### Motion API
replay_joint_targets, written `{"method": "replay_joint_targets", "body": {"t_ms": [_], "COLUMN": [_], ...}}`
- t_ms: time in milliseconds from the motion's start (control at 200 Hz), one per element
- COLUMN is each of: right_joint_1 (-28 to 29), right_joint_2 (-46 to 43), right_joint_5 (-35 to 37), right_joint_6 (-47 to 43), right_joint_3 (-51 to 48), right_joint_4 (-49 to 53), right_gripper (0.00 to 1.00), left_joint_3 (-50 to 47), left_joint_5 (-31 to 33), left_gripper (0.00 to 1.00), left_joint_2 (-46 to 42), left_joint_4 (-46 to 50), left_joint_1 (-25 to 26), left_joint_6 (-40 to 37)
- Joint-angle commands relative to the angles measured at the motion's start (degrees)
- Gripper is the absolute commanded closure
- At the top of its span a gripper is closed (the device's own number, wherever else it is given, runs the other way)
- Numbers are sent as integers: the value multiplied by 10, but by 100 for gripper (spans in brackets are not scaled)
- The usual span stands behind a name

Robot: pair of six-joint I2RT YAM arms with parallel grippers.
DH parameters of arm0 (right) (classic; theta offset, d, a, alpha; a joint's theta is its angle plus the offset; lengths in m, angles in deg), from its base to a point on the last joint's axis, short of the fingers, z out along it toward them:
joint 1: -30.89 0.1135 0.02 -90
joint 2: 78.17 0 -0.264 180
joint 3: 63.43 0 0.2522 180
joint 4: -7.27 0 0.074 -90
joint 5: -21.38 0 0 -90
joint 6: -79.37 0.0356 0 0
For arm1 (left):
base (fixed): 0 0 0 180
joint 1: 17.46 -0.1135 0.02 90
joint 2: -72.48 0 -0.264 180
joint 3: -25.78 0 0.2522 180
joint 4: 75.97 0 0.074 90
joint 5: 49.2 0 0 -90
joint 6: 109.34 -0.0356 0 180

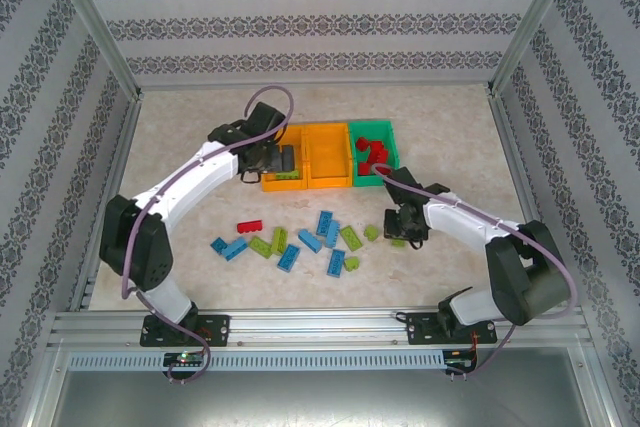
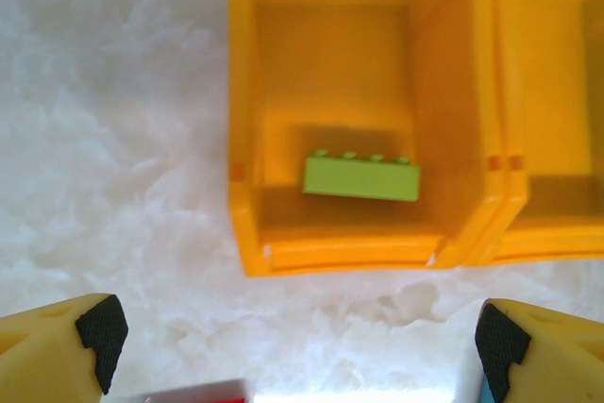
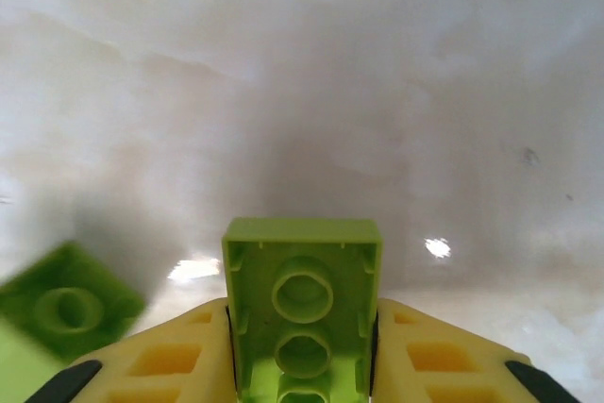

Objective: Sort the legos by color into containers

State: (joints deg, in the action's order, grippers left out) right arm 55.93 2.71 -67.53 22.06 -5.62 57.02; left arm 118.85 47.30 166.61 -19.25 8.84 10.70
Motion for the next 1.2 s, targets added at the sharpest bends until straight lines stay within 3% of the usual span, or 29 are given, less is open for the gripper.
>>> {"method": "replay_joint_targets", "body": {"t_ms": [0, 160, 395, 689, 879, 1194], "right_joint_1": [16, 33, 65, 92, 98, 99], "right_joint_2": [-26, 14, 190, 373, 426, 490], "right_joint_5": [8, -50, -151, -170, -170, -168], "right_joint_6": [9, 7, 17, 10, 9, 13], "right_joint_3": [61, 165, 367, 568, 615, 671], "right_joint_4": [-25, -100, -162, -111, -103, -69], "right_gripper": [74, 74, 74, 73, 72, 54], "left_joint_3": [-64, -138, -217, -291, -305, -276], "left_joint_5": [-13, -11, -41, -109, -106, -88], "left_gripper": [3, 1, 1, 0, 0, 1], "left_joint_2": [-37, -85, -135, -167, -177, -118], "left_joint_4": [-27, -27, -18, -34, -40, -20], "left_joint_1": [-41, -75, -93, -80, -54, 3], "left_joint_6": [20, 22, 13, 55, 68, 104]}}
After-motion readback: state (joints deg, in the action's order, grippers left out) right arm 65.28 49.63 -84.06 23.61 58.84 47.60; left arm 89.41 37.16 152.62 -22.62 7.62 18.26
